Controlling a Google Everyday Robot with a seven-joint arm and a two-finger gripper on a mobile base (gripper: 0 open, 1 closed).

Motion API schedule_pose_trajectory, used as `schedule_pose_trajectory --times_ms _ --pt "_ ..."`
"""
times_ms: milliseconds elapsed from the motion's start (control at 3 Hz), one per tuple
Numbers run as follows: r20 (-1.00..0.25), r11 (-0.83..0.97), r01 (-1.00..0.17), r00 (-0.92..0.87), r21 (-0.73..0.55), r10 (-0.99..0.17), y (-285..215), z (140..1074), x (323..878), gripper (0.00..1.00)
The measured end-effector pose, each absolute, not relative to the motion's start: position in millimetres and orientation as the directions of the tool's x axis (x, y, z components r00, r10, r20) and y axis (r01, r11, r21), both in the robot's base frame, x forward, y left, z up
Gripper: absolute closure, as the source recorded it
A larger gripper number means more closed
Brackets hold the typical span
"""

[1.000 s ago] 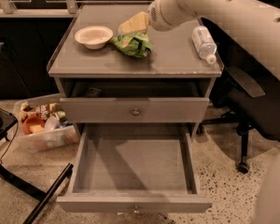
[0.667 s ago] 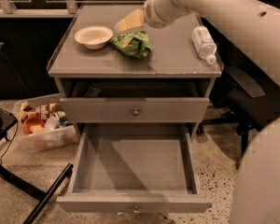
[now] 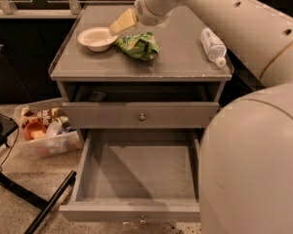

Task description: Place green rice chip bag into middle drawer

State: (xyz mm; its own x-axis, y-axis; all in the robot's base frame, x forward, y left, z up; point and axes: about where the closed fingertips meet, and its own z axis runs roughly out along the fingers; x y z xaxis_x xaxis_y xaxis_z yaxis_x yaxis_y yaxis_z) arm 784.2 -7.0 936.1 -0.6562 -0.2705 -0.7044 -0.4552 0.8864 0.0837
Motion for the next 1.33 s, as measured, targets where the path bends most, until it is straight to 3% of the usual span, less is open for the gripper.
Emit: schedule_pose_trajectory --times_ms 1333 --pt "-0.555 0.882 -0.456 -0.767 0.117 -0.323 15 864 801 0.0"
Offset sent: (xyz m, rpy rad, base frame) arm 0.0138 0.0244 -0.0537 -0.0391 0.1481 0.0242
